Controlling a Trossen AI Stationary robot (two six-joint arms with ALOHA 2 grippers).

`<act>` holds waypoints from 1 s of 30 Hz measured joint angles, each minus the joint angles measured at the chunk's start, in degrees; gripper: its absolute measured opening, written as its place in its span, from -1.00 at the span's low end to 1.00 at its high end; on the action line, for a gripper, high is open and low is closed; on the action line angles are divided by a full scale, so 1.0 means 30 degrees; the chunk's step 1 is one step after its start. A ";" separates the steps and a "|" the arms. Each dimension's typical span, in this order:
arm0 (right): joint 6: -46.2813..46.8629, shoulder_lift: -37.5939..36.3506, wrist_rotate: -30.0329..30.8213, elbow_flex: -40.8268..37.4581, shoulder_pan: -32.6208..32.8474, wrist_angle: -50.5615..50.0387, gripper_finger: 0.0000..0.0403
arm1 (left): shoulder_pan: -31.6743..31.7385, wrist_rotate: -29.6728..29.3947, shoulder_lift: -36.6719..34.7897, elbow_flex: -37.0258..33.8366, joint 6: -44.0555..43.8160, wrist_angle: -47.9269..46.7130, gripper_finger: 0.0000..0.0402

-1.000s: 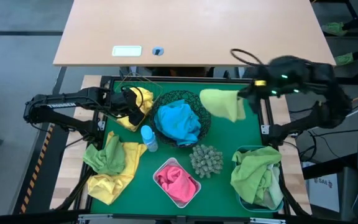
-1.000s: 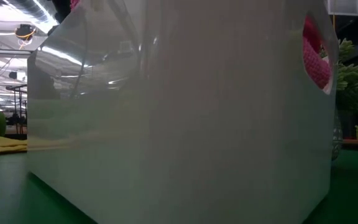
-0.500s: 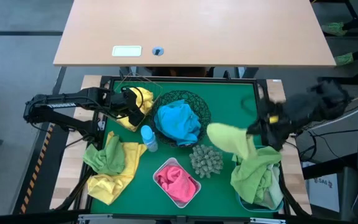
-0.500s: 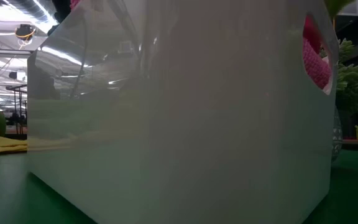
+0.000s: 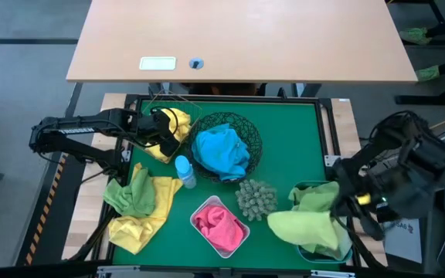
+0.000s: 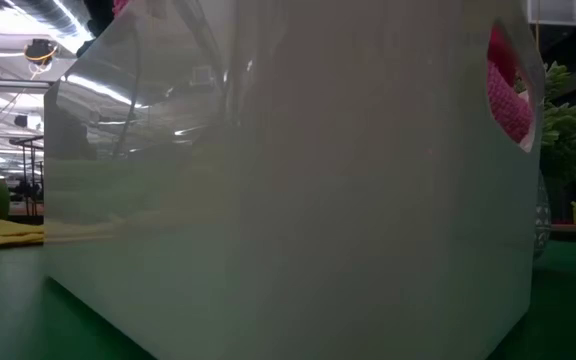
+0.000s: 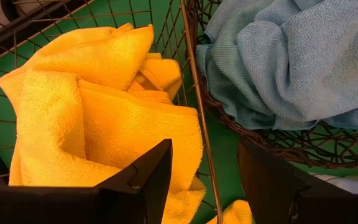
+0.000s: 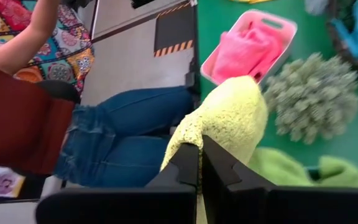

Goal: Sort microfiber towel by color & place in baskets
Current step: Put the green microfiber cloth into the blue bin

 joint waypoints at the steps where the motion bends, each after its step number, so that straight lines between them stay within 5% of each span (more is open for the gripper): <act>1: 0.0558 0.0085 0.0263 0.0000 0.0530 -0.0023 -1.00 | 0.0000 0.0000 0.0000 0.0000 0.0000 0.0005 -0.13; 16: 0.8599 0.0996 0.3387 -0.0372 0.5922 -0.3438 -1.00 | 0.0000 0.0000 0.0000 -0.0007 -0.0127 0.0034 -0.13; 30: 1.0446 0.0769 0.3663 -0.9767 0.4200 -0.3508 -1.00 | 0.0000 0.0007 0.0003 -0.0007 -0.0101 0.0973 -0.13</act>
